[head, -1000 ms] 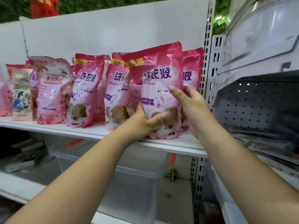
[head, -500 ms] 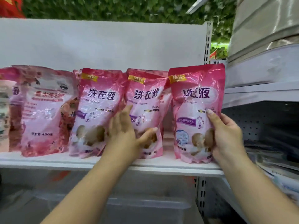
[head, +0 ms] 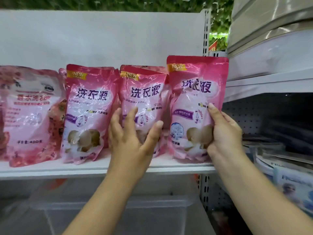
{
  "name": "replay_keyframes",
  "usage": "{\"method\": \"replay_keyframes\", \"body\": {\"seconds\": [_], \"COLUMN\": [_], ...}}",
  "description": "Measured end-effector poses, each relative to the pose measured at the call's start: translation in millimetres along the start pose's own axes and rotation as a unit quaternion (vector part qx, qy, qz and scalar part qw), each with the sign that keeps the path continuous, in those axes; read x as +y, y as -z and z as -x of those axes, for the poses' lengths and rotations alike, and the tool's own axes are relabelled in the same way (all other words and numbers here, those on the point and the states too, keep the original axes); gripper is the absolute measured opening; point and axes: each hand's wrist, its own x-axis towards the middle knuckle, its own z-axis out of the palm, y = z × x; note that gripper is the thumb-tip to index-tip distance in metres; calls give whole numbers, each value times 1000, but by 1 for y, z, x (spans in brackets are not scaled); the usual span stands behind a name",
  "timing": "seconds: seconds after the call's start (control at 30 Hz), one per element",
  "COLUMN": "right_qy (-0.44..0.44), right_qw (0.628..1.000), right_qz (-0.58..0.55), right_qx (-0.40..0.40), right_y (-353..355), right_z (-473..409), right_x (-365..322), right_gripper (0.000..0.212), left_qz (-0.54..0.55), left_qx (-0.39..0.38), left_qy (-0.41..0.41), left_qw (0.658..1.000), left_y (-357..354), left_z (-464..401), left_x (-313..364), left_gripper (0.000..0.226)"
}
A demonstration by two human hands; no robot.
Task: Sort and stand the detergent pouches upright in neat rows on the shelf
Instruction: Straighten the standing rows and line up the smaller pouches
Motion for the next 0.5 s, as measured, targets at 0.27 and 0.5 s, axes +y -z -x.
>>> {"method": "replay_keyframes", "body": {"seconds": [0.27,0.5], "right_qy": [-100,-77], "right_qw": [982,968], "right_qz": [-58,41], "right_qx": [-152,-237], "right_y": [-52,-59], "right_z": [31,18], "right_x": [6,11], "right_gripper": [12,12], "left_qz": [105,121], "left_qx": [38,187], "left_qy": [15,32], "left_qw": [994,974], "left_y": [10,15], "left_z": [-7,-18], "left_x": [24,-10], "left_gripper": [91,38]}}
